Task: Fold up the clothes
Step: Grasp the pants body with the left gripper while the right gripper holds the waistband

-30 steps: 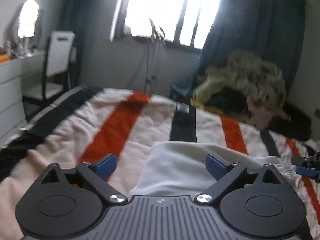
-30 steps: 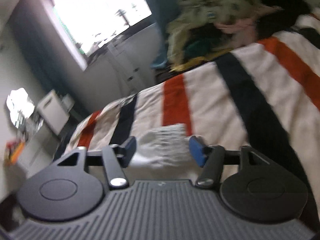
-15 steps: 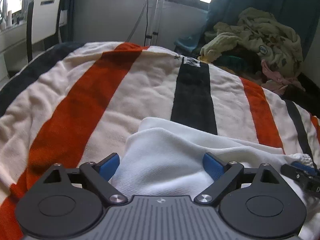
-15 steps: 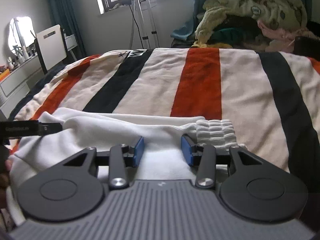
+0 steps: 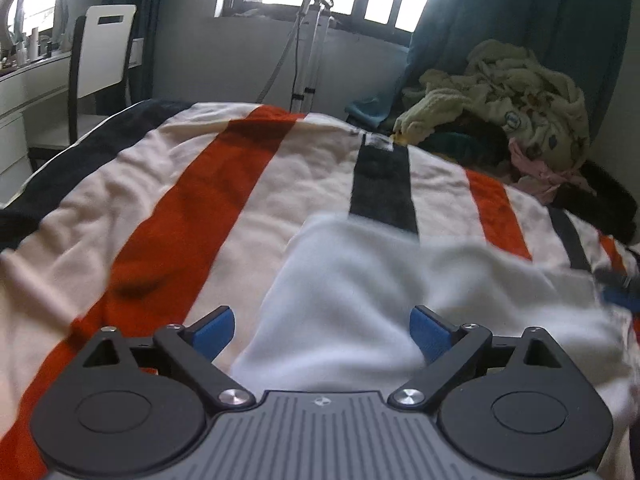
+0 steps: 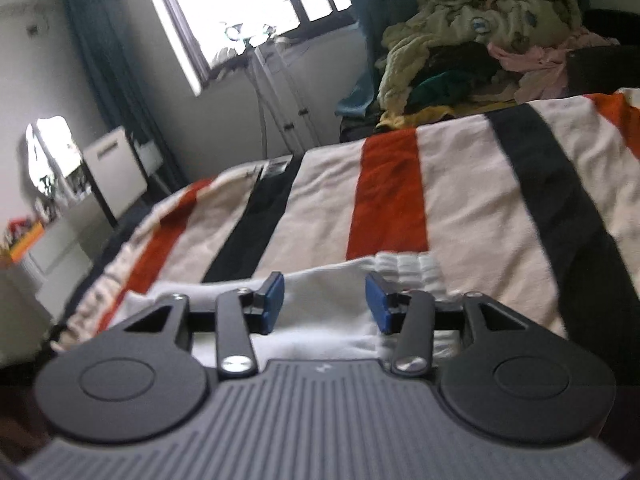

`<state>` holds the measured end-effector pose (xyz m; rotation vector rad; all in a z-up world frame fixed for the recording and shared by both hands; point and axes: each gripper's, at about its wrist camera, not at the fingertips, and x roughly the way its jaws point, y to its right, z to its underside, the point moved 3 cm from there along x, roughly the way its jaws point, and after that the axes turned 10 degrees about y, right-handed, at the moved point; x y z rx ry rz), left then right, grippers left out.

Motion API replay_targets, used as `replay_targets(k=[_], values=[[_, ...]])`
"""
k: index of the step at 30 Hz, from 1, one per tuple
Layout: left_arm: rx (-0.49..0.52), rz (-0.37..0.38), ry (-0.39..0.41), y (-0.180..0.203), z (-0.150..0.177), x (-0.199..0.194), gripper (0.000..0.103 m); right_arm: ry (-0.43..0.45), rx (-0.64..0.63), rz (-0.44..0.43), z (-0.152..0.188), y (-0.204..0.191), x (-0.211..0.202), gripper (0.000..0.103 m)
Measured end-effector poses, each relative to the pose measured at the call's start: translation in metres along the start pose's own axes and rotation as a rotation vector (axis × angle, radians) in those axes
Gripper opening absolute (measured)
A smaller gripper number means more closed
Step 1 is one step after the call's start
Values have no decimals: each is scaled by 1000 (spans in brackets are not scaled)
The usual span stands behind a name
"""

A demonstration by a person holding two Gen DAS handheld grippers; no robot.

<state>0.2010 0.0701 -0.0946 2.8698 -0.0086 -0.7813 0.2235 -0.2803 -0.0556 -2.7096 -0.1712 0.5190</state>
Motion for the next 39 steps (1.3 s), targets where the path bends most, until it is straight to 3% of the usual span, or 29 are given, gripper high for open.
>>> replay_targets(k=[1, 2, 6, 10, 12, 14, 18, 20, 22, 25, 27, 30, 35, 37, 39], values=[[-7, 1, -2, -2, 2, -5, 96, 23, 8, 25, -3, 4, -5, 84], [-16, 5, -1, -5, 4, -11, 96, 47, 16, 50, -6, 9, -11, 86], [-62, 51, 23, -10, -12, -14, 96, 3, 105, 64, -6, 33, -8, 85], [-81, 139, 16, -10, -37, 8, 91, -67, 200, 0, 1, 47, 10, 84], [-91, 172, -14, -10, -50, 27, 87, -91, 204, -9, 5, 48, 20, 79], [-124, 196, -60, -14, -57, 48, 86, -136, 171, 7, 12, 45, 28, 62], [-113, 227, -174, -19, -44, 83, 76, -162, 103, 30, 20, 37, 34, 44], [-109, 223, -160, -20, -41, 86, 66, -137, 81, 23, 16, 33, 31, 39], [-101, 224, -124, -18, -44, 83, 44, -97, 67, 14, 10, 27, 28, 38], [-106, 231, -70, -17, -51, 76, 32, -26, 59, 7, 1, 20, 23, 37], [-112, 233, -60, -17, -53, 76, 31, 16, 57, 5, -5, 17, 21, 37], [-122, 236, -45, -18, -55, 75, 32, -24, 42, 48, 6, 23, 33, 37], [-94, 234, -47, -18, -50, 64, 47, -70, 103, 70, 20, 37, 41, 44], [-82, 232, -49, -19, -48, 54, 63, -70, 152, 61, 17, 38, 34, 48], [-79, 231, -57, -22, -43, 41, 77, -61, 180, 59, 12, 37, 22, 59]])
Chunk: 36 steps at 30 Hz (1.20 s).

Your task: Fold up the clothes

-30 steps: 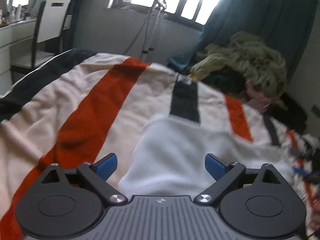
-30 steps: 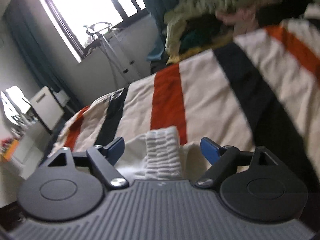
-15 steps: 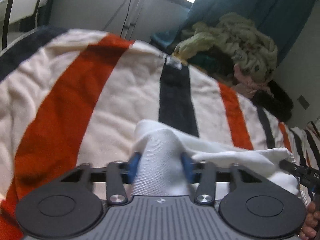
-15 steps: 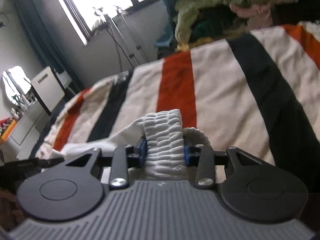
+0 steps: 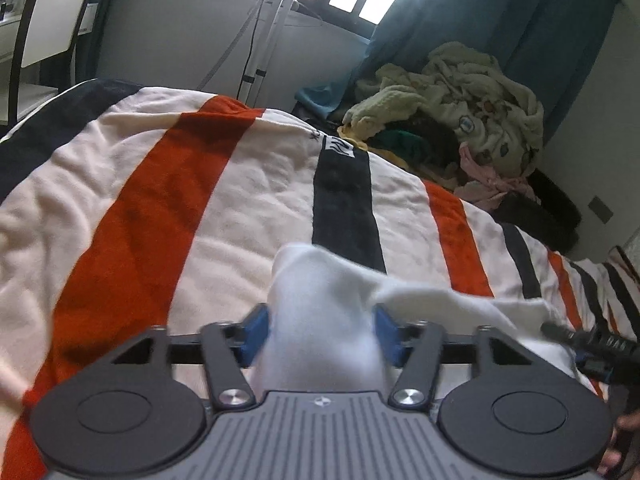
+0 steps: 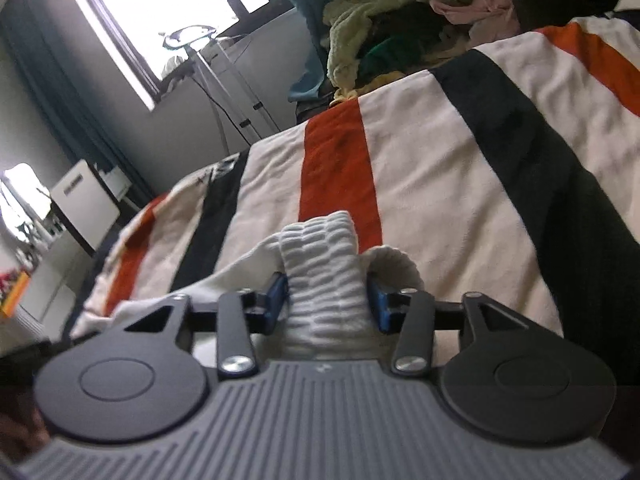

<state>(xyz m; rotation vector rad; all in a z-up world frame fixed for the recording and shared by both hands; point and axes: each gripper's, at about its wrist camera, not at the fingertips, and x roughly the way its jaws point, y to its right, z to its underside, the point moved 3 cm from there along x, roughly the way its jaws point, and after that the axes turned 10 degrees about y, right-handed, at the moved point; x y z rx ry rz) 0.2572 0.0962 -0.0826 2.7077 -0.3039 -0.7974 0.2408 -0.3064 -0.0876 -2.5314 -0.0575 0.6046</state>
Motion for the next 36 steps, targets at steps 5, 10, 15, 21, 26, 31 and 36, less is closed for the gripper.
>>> replay_targets(k=[5, 10, 15, 21, 26, 31, 36], values=[[-36, -37, -34, -4, 26, -29, 83, 16, 103, -7, 1, 3, -45, 78], [-110, -66, -41, -7, 53, -57, 83, -35, 136, 27, 19, 9, -79, 78], [-152, -86, -79, -8, 73, -85, 83, -50, 211, 41, 30, 20, -103, 78], [-208, -101, -62, -16, 76, -99, 83, -110, 333, 26, 41, 34, -100, 79], [-293, -60, -70, -23, 75, -83, 85, -210, 360, 15, 58, 35, -80, 79], [-370, -19, -94, -27, 81, -63, 88, -221, 463, -51, 72, 42, -58, 90], [-395, -5, -104, -26, 84, -52, 88, -226, 436, -97, 74, 29, -42, 92]])
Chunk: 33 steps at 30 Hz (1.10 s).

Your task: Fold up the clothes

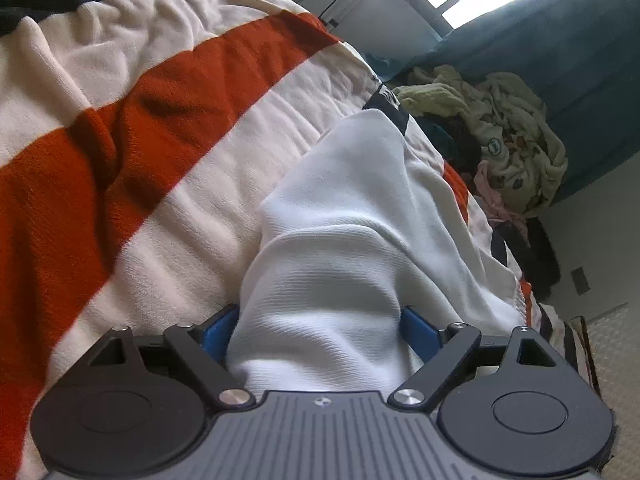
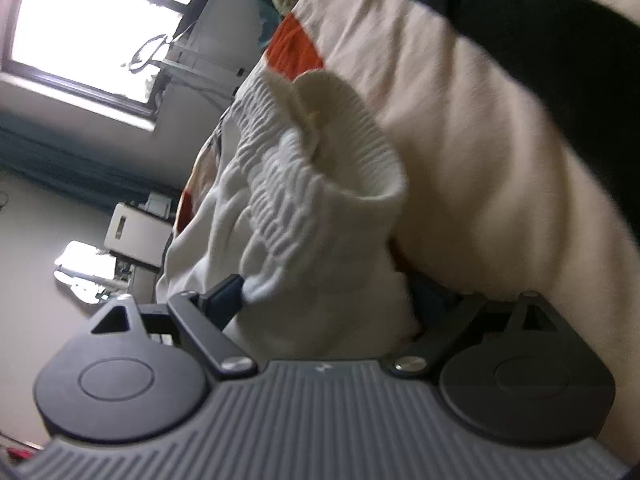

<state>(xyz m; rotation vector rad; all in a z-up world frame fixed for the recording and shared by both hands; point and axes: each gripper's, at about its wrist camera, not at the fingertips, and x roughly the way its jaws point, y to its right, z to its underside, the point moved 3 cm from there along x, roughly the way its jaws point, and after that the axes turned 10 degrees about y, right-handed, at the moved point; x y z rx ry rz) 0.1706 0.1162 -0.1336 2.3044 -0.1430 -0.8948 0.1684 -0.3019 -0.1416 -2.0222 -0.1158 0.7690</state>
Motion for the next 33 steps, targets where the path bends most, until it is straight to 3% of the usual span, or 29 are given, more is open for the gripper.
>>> replay_targets(k=[9, 17, 22, 29, 33], values=[[2, 9, 4, 1, 1, 4, 83, -3, -153, 22, 9, -12, 10, 91], [39, 29, 45, 7, 5, -8, 59, 28, -219, 71, 8, -26, -5, 52], [23, 118, 76, 13, 7, -32, 48, 118, -213, 38, 10, -42, -39, 44], [-8, 291, 60, 35, 7, -70, 44, 199, -190, 15, 9, -59, -106, 42], [-11, 329, 24, 72, 5, -75, 43, 240, -208, -8, -10, -72, -146, 42]])
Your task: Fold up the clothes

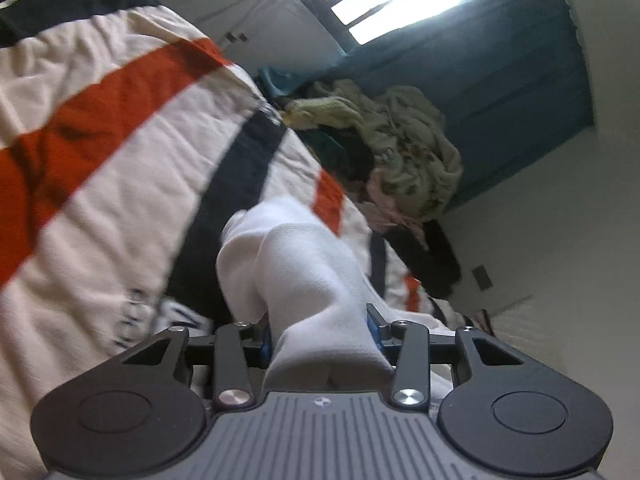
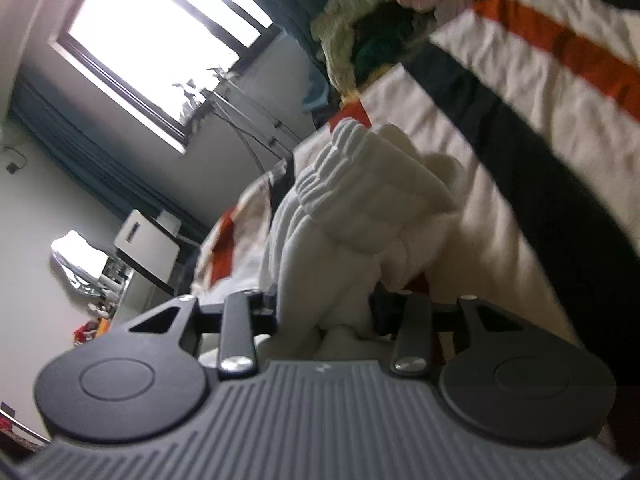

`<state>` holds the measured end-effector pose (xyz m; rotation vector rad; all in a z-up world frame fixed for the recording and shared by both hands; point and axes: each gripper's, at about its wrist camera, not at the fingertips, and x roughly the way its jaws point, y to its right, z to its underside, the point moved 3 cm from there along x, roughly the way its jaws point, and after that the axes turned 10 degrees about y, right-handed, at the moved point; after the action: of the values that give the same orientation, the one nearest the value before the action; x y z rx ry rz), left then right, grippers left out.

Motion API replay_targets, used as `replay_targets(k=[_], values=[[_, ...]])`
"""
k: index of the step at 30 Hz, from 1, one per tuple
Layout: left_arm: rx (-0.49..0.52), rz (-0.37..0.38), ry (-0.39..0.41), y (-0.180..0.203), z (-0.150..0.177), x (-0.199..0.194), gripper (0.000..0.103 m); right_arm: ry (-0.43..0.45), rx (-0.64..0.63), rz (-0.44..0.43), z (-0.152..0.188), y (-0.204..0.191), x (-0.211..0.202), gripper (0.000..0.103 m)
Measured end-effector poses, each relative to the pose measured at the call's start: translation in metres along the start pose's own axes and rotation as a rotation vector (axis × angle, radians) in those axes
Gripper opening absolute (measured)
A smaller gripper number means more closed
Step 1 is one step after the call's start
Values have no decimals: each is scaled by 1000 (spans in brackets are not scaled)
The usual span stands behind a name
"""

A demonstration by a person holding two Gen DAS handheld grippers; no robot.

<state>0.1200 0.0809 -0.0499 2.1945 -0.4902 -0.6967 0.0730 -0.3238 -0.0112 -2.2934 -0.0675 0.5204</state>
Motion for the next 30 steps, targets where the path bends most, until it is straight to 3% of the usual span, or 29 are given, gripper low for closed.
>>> replay_targets(k=[8, 12, 18, 23, 26, 30], values=[[120, 49, -90, 125, 10, 83, 43, 53, 63, 29, -105, 34, -33, 42], [250, 58, -131, 193, 29, 160, 43, 131, 45, 81, -171, 61, -38, 42], [312, 80, -165, 262, 64, 299, 41, 223, -8, 201, -260, 109, -15, 43], [356, 137, -178, 274, 105, 411, 41, 294, -3, 275, -308, 171, 22, 43], [423, 146, -220, 259, 132, 469, 39, 370, -21, 328, -308, 207, 42, 43], [425, 152, -236, 233, 154, 497, 39, 464, 1, 354, -284, 251, 63, 43]])
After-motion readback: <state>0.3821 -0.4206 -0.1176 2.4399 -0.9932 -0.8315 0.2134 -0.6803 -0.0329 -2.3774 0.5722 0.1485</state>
